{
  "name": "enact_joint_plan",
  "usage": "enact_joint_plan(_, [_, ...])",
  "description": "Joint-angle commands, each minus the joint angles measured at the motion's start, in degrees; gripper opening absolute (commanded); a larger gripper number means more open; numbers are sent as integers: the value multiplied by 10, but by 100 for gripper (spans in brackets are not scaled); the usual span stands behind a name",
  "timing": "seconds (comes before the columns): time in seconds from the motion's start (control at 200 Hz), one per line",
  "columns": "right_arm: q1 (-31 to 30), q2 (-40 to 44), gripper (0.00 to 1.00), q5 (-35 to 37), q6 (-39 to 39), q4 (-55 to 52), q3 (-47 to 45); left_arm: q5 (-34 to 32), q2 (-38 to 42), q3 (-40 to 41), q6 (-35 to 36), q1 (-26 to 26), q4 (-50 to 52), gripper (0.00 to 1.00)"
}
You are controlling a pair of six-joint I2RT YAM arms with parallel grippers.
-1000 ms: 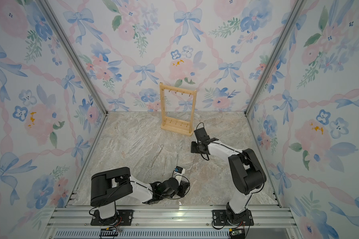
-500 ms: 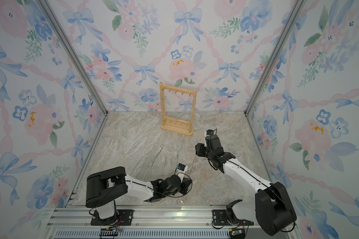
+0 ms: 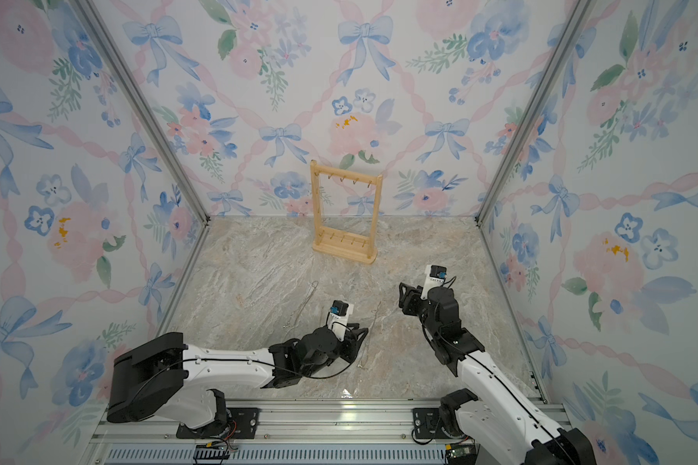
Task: Take the necklace off the jewelry display stand
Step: Place the necklace at the center of the board.
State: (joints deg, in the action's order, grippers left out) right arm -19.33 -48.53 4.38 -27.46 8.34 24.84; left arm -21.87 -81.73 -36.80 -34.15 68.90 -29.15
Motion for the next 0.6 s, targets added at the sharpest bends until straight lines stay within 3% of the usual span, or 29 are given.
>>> enact_joint_plan(0.0, [7, 37, 59, -4, 2, 63, -26, -45, 50, 2, 49, -16, 34, 45])
enact_joint_plan(0.24, [9, 73, 55, -32, 18, 126, -64, -65, 141, 28, 75, -61, 51, 65])
enact_joint_plan(0.355, [9, 68, 53, -51, 21, 148, -70, -85, 168, 42, 87, -80, 52, 79])
enact_joint_plan(0.595, [-8, 33, 45, -90, 30, 176, -53, -117, 224, 84, 86, -117, 53, 97])
